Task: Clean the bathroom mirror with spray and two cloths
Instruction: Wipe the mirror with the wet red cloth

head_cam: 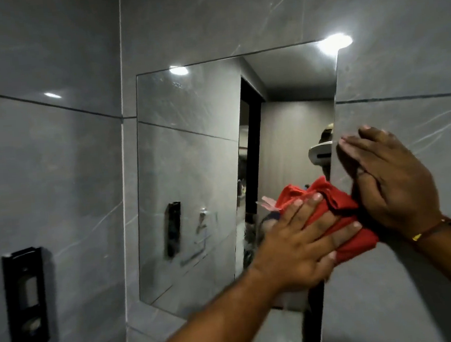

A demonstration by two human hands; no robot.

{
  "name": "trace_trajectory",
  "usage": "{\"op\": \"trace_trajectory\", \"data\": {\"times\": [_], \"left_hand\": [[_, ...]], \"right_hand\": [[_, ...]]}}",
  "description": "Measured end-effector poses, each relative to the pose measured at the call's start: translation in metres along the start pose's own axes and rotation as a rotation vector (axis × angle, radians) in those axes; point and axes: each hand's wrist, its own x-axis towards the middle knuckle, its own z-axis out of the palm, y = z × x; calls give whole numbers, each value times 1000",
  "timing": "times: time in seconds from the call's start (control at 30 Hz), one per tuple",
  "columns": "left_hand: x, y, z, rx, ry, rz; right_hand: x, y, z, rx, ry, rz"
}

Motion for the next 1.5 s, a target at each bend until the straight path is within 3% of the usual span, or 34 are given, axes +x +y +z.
{"op": "trace_trajectory", "data": {"times": [0.07,0.13,0.4,0.5,0.63,0.73,0.83,1.03,1.13,1.23,1.33,1.5], "left_hand": [[-21,-41,-6,46,-22,71],[-39,-73,-13,41,19,14],[-114,-203,-34,-9,258,-539],[-152,-248,-32,-119,330,-883],[-156,-231,-17,-269,474,-1408],[-121,-173,-11,-307,519,-1594],[-73,-93,-4,-329,477,-1504],[1,64,21,-163,185,-878],[-27,70,25,-50,56,-411],[-68,24,22,59,-77,53],[-93,-30,13,115,-57,86],[-131,-119,-5,92,21,-254]], "right_hand": [[-7,-9,1,-59,-58,2],[-10,-18,4,-130,-92,-12],[-12,-28,16,-186,-35,-3],[-11,-27,17,-195,-25,-16],[-11,-25,16,-193,-27,-30],[-11,-26,17,-188,-28,-32],[-10,-26,14,-176,-51,-27],[-13,-23,13,-191,-113,12],[-19,-19,10,-217,-157,2],[-33,-21,9,-269,-178,-22],[-45,-36,17,-291,-173,52],[-55,-53,36,-324,-181,166]]}}
